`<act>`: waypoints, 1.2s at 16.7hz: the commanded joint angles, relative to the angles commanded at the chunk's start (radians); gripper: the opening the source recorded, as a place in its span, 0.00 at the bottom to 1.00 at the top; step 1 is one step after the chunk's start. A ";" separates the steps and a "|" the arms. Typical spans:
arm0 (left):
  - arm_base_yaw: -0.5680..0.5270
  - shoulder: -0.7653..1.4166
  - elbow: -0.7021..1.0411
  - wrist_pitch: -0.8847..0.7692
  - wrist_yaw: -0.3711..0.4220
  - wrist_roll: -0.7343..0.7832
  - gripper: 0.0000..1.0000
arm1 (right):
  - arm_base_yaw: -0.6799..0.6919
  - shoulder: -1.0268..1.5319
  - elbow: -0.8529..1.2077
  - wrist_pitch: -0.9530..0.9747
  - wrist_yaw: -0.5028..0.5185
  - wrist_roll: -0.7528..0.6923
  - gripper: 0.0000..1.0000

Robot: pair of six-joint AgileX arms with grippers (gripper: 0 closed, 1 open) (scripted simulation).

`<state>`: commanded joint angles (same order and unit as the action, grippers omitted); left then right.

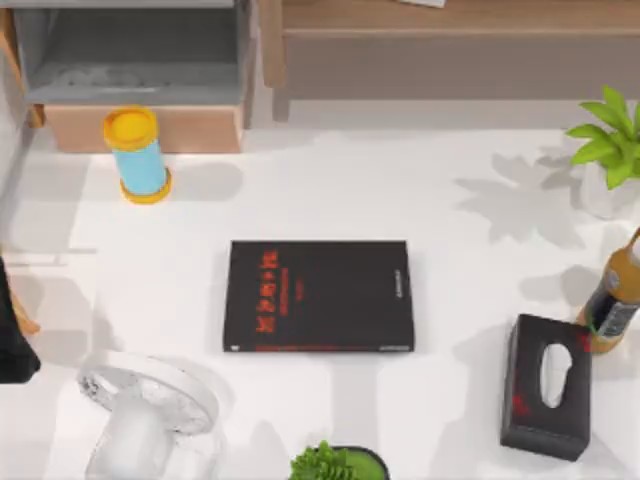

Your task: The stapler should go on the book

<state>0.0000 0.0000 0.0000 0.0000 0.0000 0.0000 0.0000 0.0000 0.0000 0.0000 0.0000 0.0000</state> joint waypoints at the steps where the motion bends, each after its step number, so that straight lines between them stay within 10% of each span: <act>1: 0.000 0.000 0.000 0.000 0.000 0.000 1.00 | 0.000 0.000 0.000 0.000 0.000 0.000 1.00; 10: 0.118 0.323 0.282 -0.305 -0.080 0.021 1.00 | 0.000 0.000 0.000 0.000 0.000 0.000 1.00; 20: 0.290 1.055 1.417 -0.906 -0.134 0.071 1.00 | 0.000 0.000 0.000 0.000 0.000 0.000 1.00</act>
<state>0.2903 1.0550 1.4166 -0.9063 -0.1339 0.0712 0.0000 0.0000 0.0000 0.0000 0.0000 0.0000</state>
